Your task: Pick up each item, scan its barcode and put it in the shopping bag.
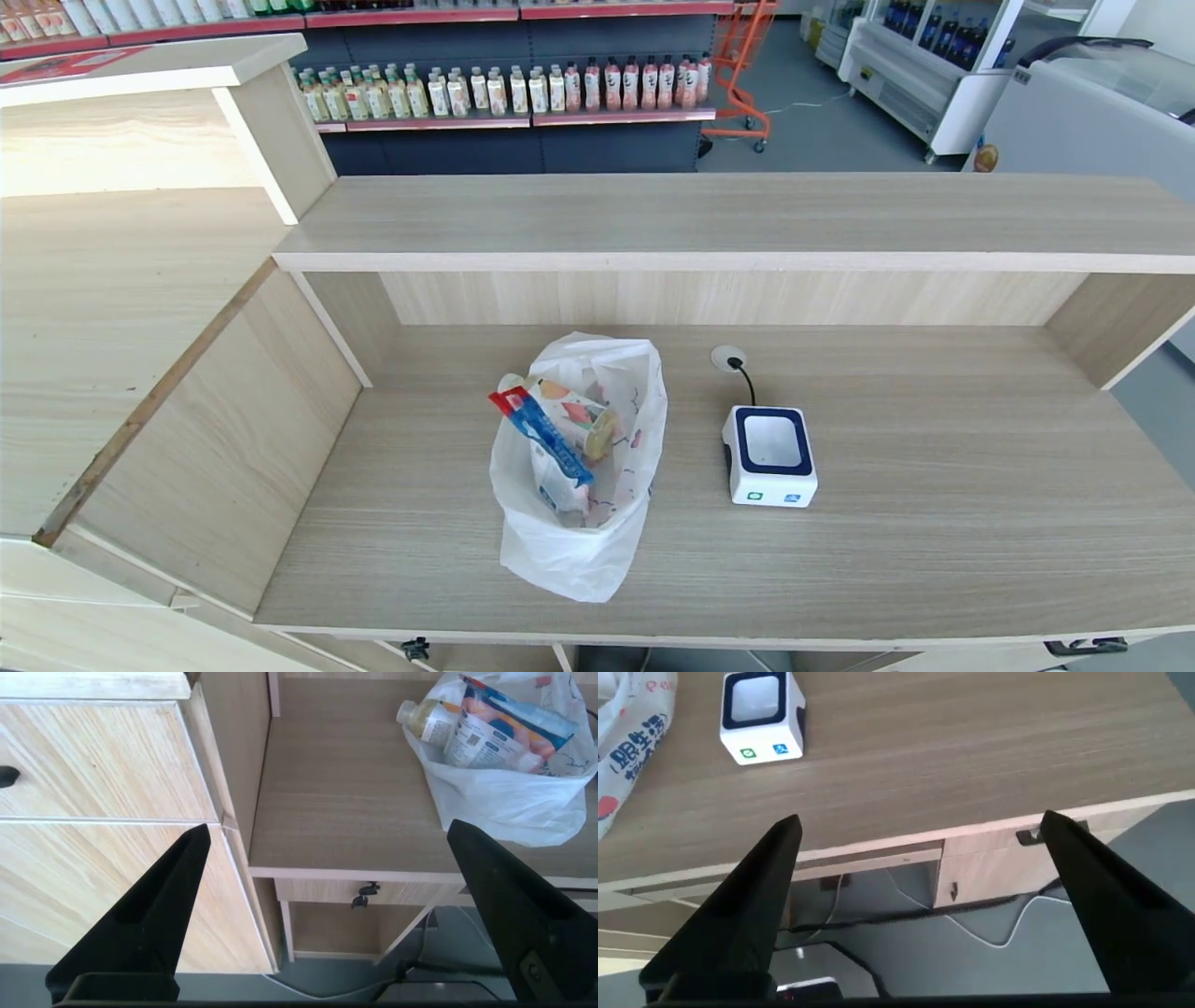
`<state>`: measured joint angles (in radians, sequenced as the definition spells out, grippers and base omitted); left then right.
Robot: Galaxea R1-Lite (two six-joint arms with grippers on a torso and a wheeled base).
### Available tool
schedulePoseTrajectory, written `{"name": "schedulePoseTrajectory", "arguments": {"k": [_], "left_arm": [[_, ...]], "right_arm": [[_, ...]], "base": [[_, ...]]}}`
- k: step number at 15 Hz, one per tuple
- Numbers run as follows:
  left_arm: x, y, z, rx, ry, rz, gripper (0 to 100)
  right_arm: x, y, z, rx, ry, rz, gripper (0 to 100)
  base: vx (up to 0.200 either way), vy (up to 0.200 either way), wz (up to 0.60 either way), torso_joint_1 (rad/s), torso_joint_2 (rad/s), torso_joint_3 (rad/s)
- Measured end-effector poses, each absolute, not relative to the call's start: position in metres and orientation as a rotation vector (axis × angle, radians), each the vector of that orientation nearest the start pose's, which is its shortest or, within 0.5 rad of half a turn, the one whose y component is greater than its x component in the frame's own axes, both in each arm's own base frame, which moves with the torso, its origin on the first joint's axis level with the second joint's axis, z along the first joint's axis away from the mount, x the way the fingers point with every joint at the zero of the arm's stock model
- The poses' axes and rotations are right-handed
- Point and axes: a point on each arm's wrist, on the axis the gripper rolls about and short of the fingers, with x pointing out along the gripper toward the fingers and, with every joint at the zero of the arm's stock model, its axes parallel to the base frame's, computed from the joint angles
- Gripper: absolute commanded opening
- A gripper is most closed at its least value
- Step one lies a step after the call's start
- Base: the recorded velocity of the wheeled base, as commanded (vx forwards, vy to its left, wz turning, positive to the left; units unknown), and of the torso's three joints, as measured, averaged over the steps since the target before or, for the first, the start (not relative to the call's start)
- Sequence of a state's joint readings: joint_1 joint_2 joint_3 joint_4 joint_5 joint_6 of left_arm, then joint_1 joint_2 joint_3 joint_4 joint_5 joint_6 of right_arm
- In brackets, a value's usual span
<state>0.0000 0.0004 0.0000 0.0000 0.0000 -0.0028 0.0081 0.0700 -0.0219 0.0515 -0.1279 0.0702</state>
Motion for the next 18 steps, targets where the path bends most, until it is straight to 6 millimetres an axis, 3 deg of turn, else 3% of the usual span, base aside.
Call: {"name": "schedulePoseTrajectory", "arguments": {"k": [9,18], "left_arm": [[-0.0228,0.0,0.0755,-0.003,0.0,0.0,100],[-0.0228,0.0,0.0755,0.002,0.0,0.0,100]], "right_arm": [[-0.0243,-0.003,0.0734,0.073,0.032,-0.124,0],[-0.0244,-0.003,0.073,0.069,0.035,-0.124,0]], "base": [[0.0,0.0,0.0,0.0,0.0,0.0],[0.0,-0.2,0.0,0.008,0.01,0.001]]}}
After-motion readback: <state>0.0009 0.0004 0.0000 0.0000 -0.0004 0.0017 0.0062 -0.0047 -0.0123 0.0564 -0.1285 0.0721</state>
